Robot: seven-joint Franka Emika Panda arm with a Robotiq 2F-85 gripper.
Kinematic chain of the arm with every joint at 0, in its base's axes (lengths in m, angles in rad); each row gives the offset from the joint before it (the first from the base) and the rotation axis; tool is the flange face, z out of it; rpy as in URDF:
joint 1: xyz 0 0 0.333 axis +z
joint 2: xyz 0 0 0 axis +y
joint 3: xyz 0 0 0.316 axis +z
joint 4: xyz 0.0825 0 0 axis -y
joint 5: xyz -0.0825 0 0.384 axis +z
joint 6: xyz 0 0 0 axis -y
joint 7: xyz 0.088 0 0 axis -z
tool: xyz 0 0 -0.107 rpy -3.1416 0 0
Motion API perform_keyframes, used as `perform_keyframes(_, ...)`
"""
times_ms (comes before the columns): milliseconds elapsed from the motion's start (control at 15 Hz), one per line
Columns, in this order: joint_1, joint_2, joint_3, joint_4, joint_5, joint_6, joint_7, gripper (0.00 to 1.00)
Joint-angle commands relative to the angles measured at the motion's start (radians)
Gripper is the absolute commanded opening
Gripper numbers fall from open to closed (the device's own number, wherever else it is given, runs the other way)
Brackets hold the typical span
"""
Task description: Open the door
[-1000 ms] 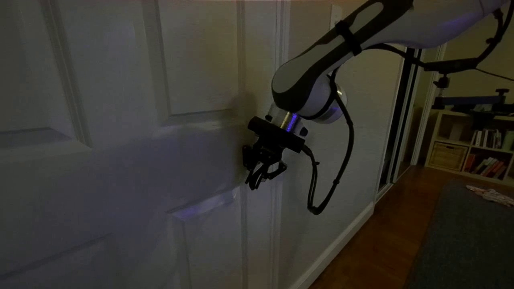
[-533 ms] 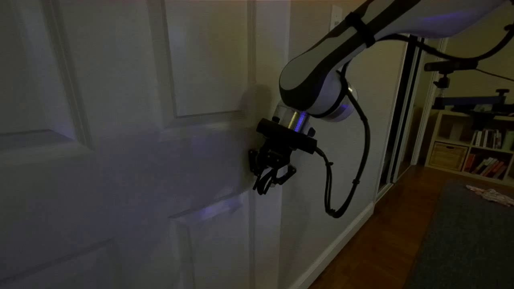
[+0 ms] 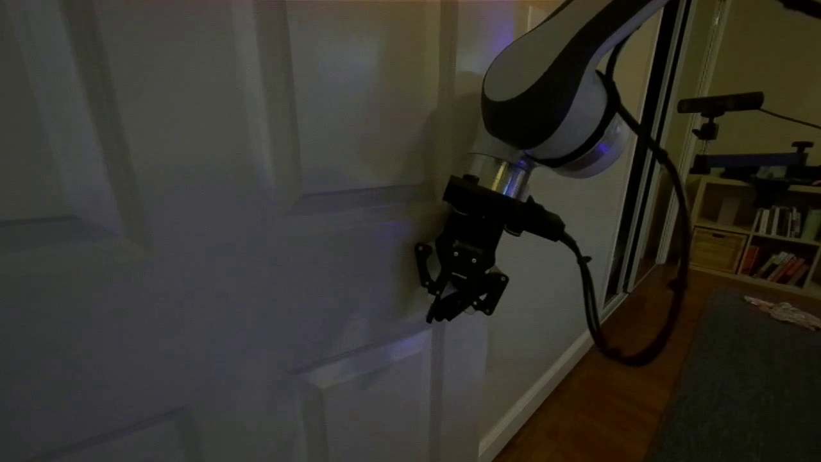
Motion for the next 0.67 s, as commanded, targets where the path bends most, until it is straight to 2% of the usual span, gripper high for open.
perform_keyframes(0,-0.002,-0.207,0.012,-0.234,0.057,-0.014,-0.042,0.47)
perform_keyframes(267,0.019,-0.378,0.011,-0.371,0.068,-0.011,-0.061,0.73)
perform_keyframes(533,0.02,-0.581,-0.017,-0.478,0.013,-0.102,-0.054,0.97)
perform_keyframes(600,0.016,-0.631,-0.025,-0.497,-0.006,-0.142,-0.05,1.0)
